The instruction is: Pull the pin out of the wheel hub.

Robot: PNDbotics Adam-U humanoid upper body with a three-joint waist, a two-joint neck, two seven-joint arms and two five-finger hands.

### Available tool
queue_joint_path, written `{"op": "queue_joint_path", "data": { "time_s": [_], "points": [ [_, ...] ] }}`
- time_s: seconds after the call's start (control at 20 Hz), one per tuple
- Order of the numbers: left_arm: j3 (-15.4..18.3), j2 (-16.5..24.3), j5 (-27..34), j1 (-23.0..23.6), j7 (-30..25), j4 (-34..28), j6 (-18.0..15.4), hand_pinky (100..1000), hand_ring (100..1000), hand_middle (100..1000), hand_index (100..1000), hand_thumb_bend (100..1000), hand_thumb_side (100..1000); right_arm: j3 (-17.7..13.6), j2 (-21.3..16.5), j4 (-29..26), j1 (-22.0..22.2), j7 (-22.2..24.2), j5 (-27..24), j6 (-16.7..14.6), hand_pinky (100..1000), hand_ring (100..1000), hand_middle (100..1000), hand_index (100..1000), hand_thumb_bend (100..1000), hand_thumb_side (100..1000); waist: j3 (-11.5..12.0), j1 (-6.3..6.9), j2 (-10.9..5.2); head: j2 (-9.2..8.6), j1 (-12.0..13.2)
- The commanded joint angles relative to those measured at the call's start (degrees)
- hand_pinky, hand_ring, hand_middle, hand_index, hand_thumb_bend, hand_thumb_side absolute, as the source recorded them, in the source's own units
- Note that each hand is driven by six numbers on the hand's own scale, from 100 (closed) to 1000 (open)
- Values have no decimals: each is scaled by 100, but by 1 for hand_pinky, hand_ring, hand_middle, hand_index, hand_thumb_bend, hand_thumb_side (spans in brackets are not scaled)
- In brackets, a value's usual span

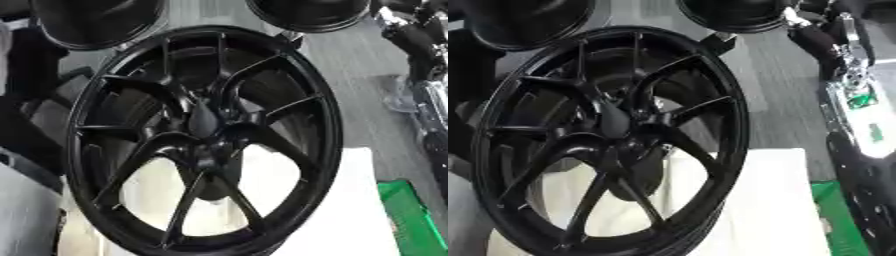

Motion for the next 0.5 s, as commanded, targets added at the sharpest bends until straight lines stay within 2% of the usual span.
{"op": "queue_joint_path", "data": {
  "time_s": [0.05, 0.1, 0.2, 0.3, 0.4, 0.5],
  "points": [
    [114, -12, 68, 61, 78, 148, -117, 713, 725, 642, 707, 496, 305, -80, -90, -118, -92, -64, -50, -2, 802, 751, 763, 804, 367, 273, 9, -10, -75, 11, 23],
    [106, -26, -33, 91, -23, 164, -183, 749, 764, 698, 808, 654, 443, -79, -95, -118, -91, -67, -53, -1, 803, 751, 763, 804, 367, 273, 13, -14, -72, 9, 29],
    [120, -35, -388, 136, -253, 179, -298, 809, 822, 778, 893, 795, 561, -75, -101, -118, -90, -66, -50, 3, 804, 751, 763, 804, 366, 273, 24, -21, -69, -7, 41],
    [158, -48, -696, 179, -423, 161, -371, 824, 840, 801, 917, 894, 682, -74, -104, -116, -88, -67, -49, 8, 804, 751, 763, 805, 365, 274, 34, -26, -69, -31, 42],
    [213, -67, -842, 222, -500, 135, -399, 834, 856, 824, 930, 946, 742, -74, -106, -116, -86, -69, -52, 10, 804, 751, 763, 805, 365, 274, 43, -27, -70, -53, 42],
    [272, -95, -884, 256, -505, 137, -392, 825, 850, 818, 927, 879, 707, -74, -107, -116, -88, -70, -55, 12, 804, 751, 763, 805, 364, 274, 47, -27, -71, -66, 45]
  ]
}}
